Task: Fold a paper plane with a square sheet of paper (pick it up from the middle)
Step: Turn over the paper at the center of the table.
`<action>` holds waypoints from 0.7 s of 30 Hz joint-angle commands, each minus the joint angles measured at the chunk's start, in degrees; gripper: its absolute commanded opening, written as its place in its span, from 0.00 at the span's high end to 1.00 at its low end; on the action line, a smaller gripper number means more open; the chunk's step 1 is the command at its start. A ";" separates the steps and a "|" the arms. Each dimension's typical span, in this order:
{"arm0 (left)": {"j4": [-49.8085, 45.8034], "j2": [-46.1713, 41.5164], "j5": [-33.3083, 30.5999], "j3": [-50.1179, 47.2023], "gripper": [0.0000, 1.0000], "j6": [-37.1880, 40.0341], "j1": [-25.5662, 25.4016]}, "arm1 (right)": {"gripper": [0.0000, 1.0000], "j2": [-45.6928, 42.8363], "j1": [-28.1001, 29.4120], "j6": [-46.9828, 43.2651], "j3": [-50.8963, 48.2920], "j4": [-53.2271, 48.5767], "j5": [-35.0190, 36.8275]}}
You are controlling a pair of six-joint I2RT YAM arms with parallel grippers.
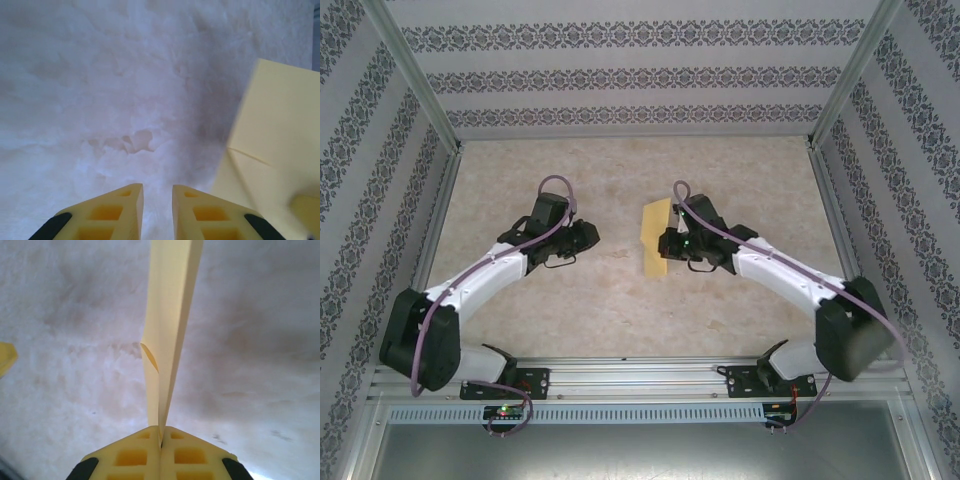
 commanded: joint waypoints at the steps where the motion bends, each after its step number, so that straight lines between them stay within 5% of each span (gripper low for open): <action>1: -2.17 -3.44 -6.39 -1.21 0.76 0.55 -0.31 | 0.95 -4.36 0.97 -7.48 5.12 -17.83 18.17; 10: -3.05 -10.79 -15.46 -4.66 0.70 -1.29 -0.22 | 0.95 -1.29 11.39 -7.34 16.45 -40.69 49.31; 16: -5.37 -14.65 -20.87 -6.18 0.69 -3.10 -0.04 | 0.95 10.78 16.03 -4.10 20.02 -45.74 50.97; 21: -8.09 -19.19 -26.19 -7.76 0.69 -5.47 0.03 | 0.94 21.93 18.19 -2.71 23.40 -43.02 42.43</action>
